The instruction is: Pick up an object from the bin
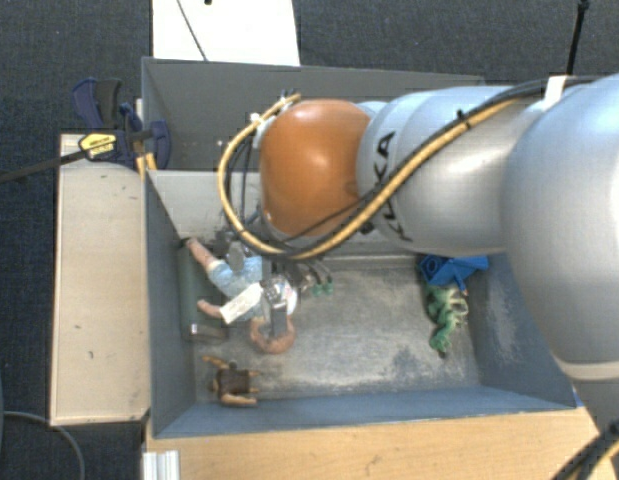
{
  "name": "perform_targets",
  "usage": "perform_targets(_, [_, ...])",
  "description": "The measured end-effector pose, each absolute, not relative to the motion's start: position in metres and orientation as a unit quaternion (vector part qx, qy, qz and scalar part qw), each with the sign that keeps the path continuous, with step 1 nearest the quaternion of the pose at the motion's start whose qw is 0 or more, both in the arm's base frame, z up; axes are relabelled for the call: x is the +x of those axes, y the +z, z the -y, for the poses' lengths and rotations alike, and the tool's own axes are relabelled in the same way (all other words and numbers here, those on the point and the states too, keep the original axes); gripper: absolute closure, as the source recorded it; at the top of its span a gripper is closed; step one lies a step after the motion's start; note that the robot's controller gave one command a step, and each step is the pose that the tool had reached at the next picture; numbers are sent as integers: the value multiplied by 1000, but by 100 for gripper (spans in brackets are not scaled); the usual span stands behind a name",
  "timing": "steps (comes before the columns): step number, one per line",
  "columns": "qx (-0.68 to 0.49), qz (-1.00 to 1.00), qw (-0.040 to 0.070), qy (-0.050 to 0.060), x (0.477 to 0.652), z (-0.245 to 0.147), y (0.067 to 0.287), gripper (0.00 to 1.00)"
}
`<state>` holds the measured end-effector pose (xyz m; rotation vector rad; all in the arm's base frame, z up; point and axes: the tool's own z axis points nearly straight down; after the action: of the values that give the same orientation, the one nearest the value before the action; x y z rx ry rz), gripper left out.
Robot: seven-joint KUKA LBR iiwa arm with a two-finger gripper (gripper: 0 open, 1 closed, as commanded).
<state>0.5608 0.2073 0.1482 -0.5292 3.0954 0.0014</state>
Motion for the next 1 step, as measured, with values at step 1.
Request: perform_targets(1, [-28, -1000, 3, 2, 552, -202, 128, 0])
